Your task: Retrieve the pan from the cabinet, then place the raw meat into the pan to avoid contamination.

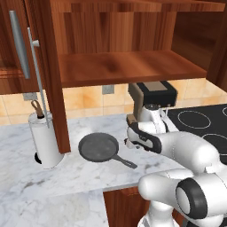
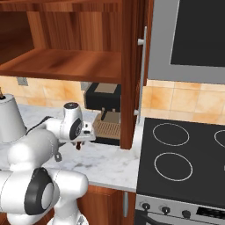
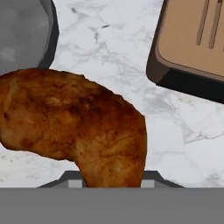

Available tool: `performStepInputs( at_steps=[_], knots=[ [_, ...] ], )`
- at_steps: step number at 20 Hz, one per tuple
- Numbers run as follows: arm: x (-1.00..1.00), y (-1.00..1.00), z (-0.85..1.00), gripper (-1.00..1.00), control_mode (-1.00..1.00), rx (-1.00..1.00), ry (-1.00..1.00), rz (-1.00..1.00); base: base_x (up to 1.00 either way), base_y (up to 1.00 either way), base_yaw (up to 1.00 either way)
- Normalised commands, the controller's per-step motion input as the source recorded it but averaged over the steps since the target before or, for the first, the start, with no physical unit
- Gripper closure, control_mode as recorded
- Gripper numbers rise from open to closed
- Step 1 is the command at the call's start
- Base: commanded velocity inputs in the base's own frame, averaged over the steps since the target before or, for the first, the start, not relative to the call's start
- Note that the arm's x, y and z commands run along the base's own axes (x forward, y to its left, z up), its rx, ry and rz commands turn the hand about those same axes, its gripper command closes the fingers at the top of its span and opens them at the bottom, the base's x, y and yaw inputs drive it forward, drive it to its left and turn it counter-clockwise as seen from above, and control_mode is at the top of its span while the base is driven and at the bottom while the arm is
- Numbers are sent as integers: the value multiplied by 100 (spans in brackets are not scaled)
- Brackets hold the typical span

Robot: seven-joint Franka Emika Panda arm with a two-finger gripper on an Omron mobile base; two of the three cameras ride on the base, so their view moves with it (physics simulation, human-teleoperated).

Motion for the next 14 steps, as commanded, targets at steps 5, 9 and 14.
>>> performStepInputs(
  at_steps=[5, 9, 14],
  knots=[
    [13, 39, 12, 100, -100, 0, 0, 2, 0, 0, 0],
    [11, 18, 34, 100, -100, 0, -1, 3, 0, 0, 0],
    [12, 29, 22, 100, -100, 0, 0, 5, 0, 0, 0]
  ],
)
